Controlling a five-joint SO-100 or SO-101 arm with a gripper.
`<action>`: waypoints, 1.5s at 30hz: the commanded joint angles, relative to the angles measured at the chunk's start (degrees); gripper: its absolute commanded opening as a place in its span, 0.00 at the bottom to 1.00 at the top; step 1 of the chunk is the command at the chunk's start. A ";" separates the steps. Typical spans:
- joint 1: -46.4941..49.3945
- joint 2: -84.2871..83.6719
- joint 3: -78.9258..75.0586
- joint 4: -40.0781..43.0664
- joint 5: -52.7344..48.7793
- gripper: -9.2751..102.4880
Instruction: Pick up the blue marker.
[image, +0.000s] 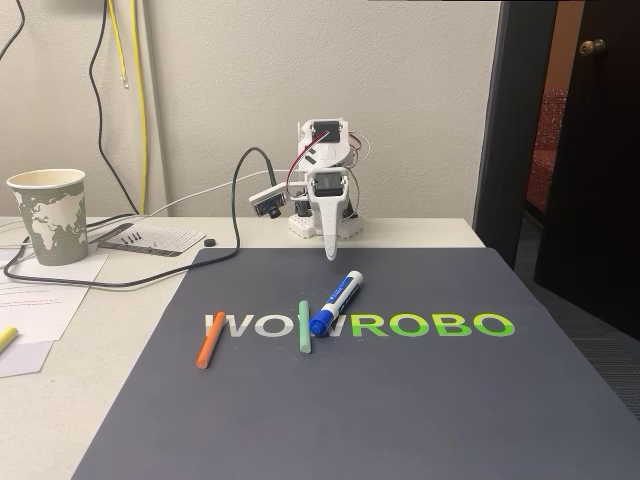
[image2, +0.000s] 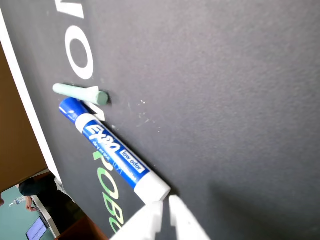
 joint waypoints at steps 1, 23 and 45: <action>0.35 3.25 -0.18 -0.26 0.00 0.08; -0.53 3.34 -1.67 -10.02 0.88 0.08; -0.18 -41.75 -28.30 -39.90 6.42 0.08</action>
